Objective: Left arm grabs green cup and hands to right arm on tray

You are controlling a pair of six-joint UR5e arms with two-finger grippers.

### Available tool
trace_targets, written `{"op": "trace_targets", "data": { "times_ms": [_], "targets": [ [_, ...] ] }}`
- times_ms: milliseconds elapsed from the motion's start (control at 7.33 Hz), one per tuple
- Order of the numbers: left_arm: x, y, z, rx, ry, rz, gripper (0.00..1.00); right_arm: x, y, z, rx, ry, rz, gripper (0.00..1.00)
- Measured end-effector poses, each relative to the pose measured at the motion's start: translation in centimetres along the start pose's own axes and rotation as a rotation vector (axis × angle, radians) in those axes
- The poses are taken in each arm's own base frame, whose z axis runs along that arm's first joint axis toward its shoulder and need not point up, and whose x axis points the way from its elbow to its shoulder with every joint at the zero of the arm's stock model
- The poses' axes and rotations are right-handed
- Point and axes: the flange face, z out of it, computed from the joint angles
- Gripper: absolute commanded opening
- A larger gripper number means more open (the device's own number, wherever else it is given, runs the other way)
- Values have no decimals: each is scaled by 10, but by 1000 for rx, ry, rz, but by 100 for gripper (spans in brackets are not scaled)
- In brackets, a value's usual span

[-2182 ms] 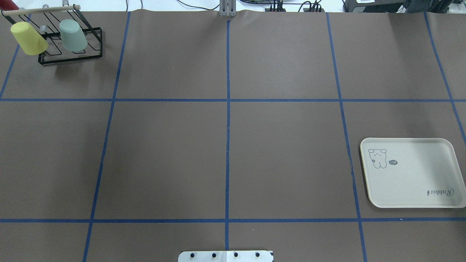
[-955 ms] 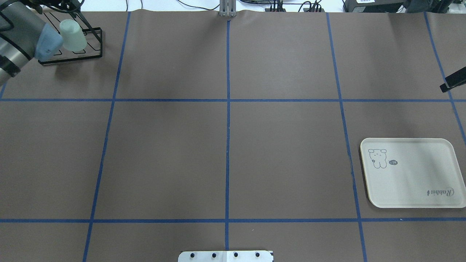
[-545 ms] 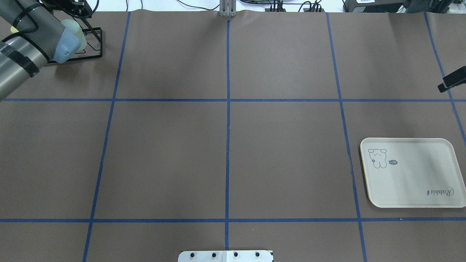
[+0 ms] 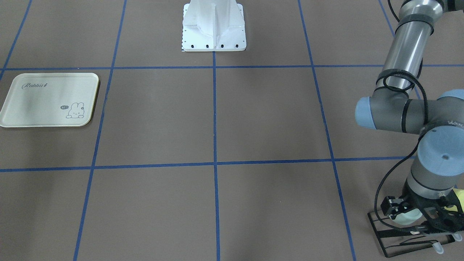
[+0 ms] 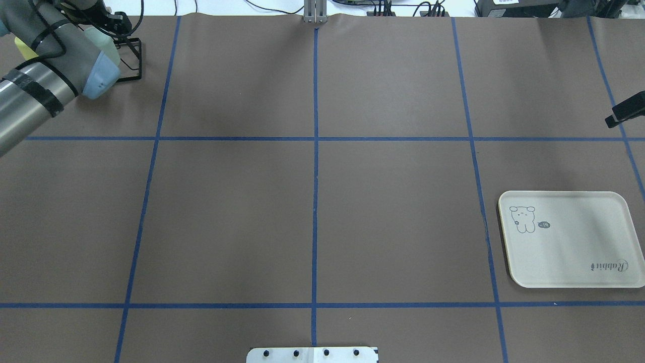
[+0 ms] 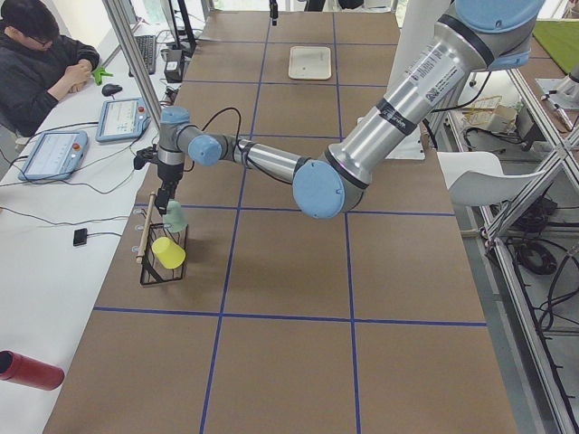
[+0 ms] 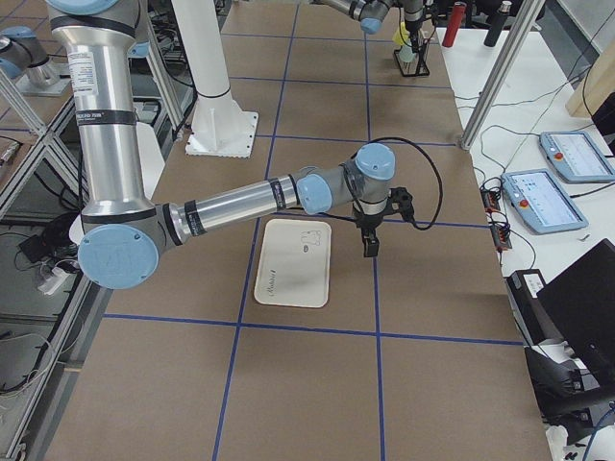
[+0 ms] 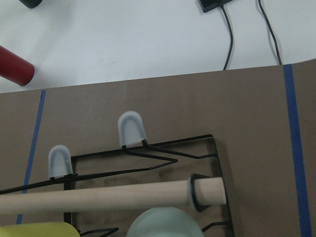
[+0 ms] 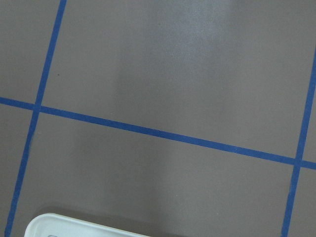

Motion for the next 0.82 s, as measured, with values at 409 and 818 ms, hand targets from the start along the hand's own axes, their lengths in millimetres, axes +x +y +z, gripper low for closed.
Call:
{"op": "trace_targets", "data": {
  "times_ms": [409, 818],
  "targets": [
    [-4, 5, 7, -10, -7, 6, 99, -1, 0, -1, 2, -1, 1, 100],
    [-2, 10, 11, -16, -8, 12, 99, -1, 0, -1, 3, -1, 1, 100]
  ]
}}
